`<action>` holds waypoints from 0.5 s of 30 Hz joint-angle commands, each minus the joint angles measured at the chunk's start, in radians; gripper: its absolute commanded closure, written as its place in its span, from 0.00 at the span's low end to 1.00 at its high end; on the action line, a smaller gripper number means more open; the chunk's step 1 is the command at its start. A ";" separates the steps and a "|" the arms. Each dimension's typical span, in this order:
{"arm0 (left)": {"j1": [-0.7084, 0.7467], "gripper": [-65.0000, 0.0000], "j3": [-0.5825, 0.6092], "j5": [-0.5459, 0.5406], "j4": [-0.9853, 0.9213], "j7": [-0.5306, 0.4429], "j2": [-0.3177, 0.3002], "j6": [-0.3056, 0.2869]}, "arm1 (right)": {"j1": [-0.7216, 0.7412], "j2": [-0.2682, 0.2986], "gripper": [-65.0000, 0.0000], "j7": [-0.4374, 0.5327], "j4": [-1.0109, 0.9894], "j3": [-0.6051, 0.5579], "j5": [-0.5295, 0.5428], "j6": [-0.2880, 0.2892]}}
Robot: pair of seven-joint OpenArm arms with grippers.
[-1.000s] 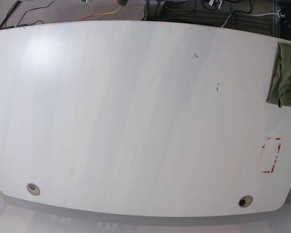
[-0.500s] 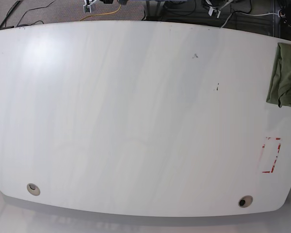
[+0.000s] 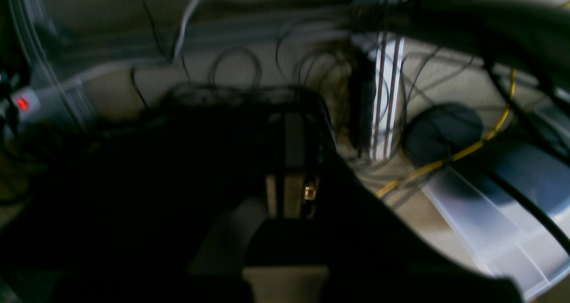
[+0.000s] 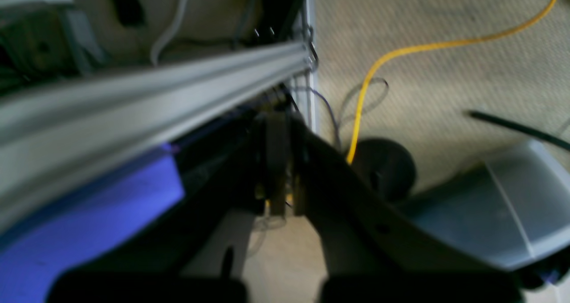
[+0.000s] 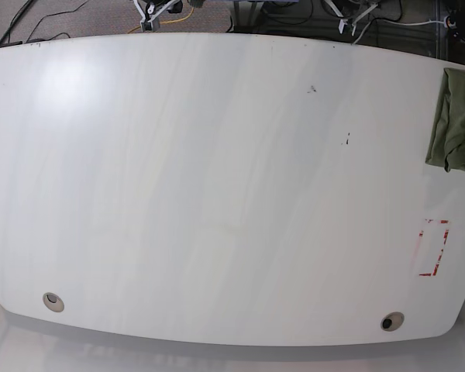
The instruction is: Layout the t-shirt on the table in an organized manner, then fold the t-shirt properly
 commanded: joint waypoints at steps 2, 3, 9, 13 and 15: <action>-0.026 1.00 0.001 -0.002 -0.069 -0.004 -0.004 0.002 | 0.014 0.018 0.97 0.009 -0.023 0.000 -0.026 -0.019; -0.034 1.00 0.001 -0.002 -0.081 -0.004 -0.004 0.002 | 0.017 0.018 0.97 0.009 -0.025 0.000 -0.031 -0.028; -0.063 1.00 -0.001 -0.002 -0.127 0.045 -0.001 0.080 | 0.031 0.017 0.97 -0.001 -0.031 0.000 -0.064 -0.096; -0.074 1.00 -0.001 -0.002 -0.124 0.093 0.002 0.126 | 0.041 0.015 0.97 -0.040 -0.031 0.000 -0.087 -0.131; -0.077 1.00 -0.001 -0.005 -0.124 0.113 0.013 0.128 | 0.054 0.015 0.97 -0.066 -0.031 0.000 -0.097 -0.140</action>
